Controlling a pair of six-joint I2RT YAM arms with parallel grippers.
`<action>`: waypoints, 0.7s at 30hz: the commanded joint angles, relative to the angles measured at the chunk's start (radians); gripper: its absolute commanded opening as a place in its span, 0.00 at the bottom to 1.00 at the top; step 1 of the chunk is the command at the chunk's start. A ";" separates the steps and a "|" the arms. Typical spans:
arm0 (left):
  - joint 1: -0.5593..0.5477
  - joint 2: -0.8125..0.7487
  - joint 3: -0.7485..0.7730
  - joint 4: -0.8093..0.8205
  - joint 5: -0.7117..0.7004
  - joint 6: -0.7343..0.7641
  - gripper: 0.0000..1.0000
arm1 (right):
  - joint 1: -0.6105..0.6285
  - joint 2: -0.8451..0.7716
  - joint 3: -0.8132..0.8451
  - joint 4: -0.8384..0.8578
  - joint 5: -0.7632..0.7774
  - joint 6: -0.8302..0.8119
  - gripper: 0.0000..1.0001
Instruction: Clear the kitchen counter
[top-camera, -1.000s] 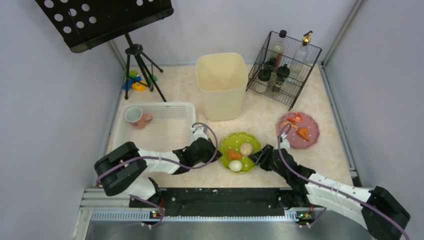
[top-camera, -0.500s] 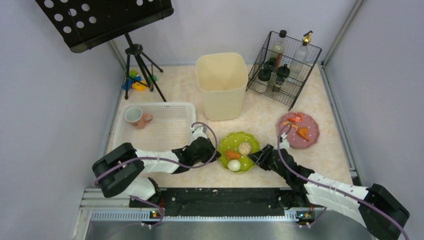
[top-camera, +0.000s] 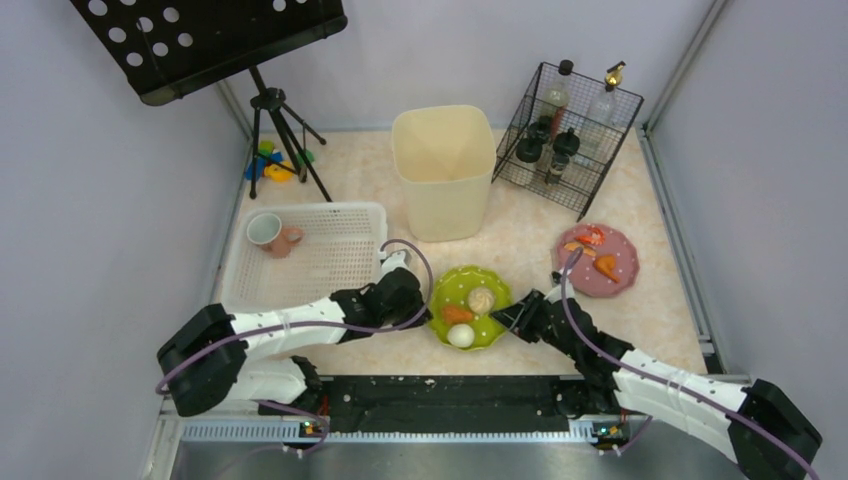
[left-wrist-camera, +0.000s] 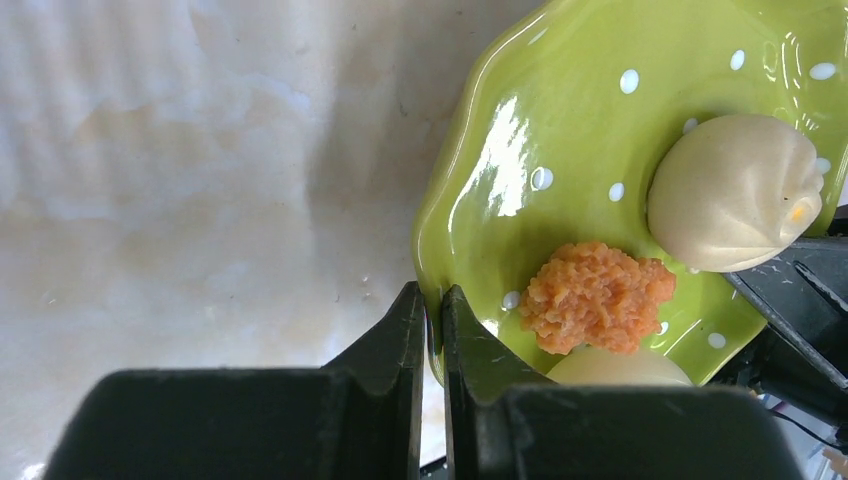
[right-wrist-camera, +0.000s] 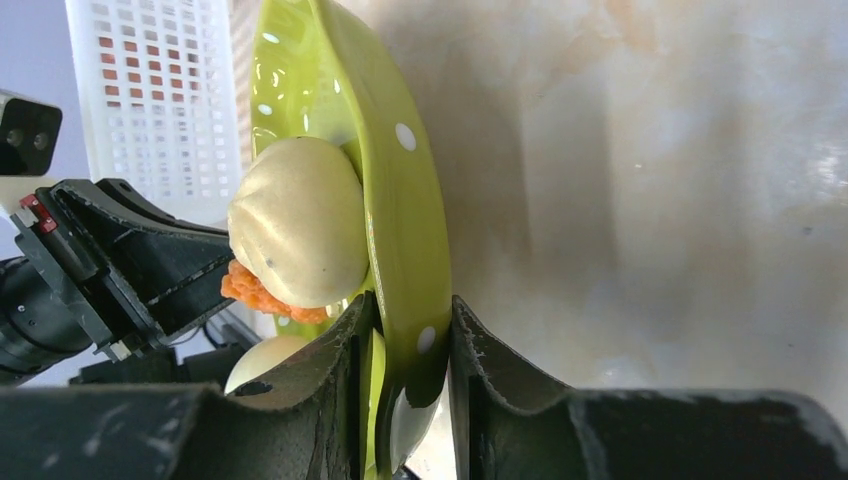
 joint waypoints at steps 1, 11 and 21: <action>0.005 -0.082 0.066 -0.237 -0.088 0.099 0.00 | -0.013 -0.025 0.036 0.063 0.079 -0.017 0.00; 0.005 -0.133 0.136 -0.308 -0.095 0.113 0.00 | -0.012 -0.049 0.086 0.093 0.042 -0.012 0.00; 0.005 -0.185 0.202 -0.368 -0.114 0.133 0.00 | -0.012 -0.069 0.098 0.158 0.027 0.037 0.00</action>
